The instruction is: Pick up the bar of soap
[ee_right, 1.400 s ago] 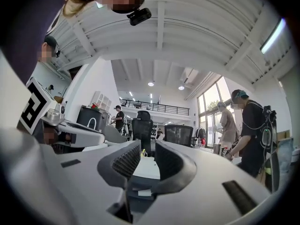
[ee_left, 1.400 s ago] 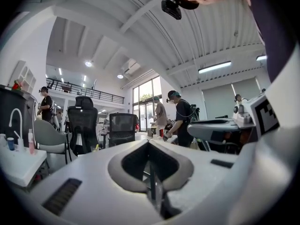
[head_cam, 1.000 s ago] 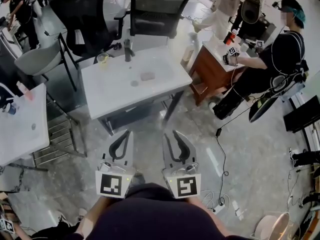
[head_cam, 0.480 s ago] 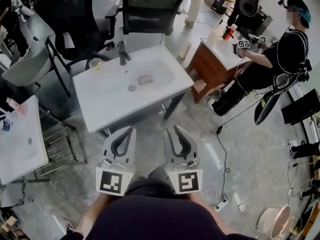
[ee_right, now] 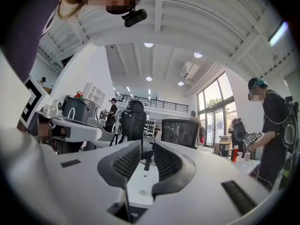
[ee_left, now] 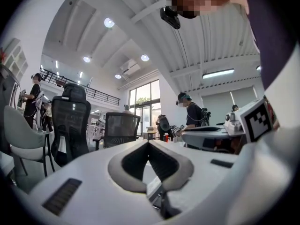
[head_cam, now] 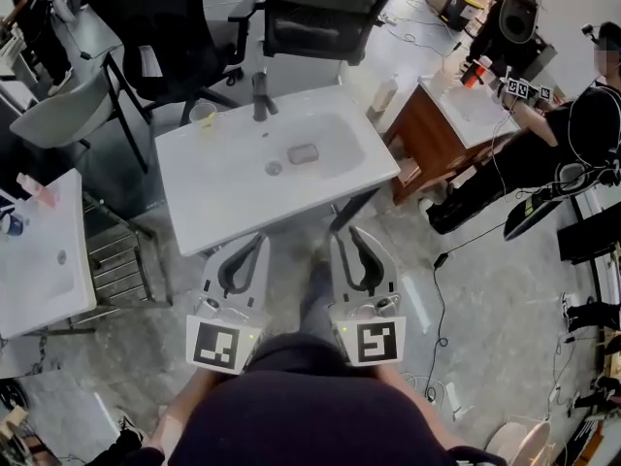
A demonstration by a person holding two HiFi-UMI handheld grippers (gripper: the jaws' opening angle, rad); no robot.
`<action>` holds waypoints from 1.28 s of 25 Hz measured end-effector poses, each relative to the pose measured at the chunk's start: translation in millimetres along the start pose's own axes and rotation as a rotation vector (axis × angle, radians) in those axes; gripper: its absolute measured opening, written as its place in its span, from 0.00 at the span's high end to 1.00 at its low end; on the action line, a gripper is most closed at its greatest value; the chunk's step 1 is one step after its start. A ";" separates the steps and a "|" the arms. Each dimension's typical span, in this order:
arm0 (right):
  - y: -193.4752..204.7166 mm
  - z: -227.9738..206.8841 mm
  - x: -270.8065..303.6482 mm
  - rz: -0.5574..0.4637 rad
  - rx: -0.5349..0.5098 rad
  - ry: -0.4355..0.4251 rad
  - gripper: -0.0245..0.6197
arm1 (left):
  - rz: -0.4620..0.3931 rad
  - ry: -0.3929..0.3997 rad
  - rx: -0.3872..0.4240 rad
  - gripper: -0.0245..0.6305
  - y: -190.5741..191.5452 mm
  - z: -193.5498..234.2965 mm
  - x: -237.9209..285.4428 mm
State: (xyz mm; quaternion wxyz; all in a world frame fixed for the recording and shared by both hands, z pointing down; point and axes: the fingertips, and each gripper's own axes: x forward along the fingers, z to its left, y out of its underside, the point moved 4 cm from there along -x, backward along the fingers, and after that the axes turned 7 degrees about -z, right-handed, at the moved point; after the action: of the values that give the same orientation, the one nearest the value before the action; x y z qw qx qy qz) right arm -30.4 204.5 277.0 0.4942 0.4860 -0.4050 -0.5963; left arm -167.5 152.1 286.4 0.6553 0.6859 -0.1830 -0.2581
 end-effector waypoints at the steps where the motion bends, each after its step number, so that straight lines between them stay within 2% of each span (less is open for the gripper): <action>1: 0.7 -3.2 7.6 -0.013 0.000 -0.012 0.81 | -0.001 -0.011 0.004 0.97 0.5 3.2 4.7; 5: 10.5 -18.4 43.5 -0.050 0.022 -0.062 0.81 | -0.002 -0.076 0.020 0.97 6.0 21.0 30.1; 10: 29.7 -45.0 97.3 -0.074 0.040 -0.173 0.81 | -0.011 -0.177 0.026 0.97 11.1 37.5 76.2; 15: 41.3 -79.3 161.6 -0.100 0.075 -0.302 0.81 | -0.011 -0.341 0.057 0.97 8.9 60.7 122.0; 19: 46.9 -101.3 205.8 -0.120 0.095 -0.412 0.81 | 0.016 -0.427 0.084 0.97 7.8 68.7 161.5; 26: 64.1 -133.2 260.5 -0.133 0.126 -0.558 0.81 | 0.028 -0.524 0.105 0.97 10.8 75.4 225.9; 32: 81.4 -151.3 289.1 -0.135 0.136 -0.634 0.81 | 0.022 -0.572 0.126 0.97 19.3 82.5 264.7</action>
State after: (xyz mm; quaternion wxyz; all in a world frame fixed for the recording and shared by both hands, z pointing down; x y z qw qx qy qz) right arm 122.5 -95.0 273.4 0.2691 0.3338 -0.5444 -0.7209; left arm -3.1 -71.7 274.7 0.5360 0.6225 -0.3833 -0.4222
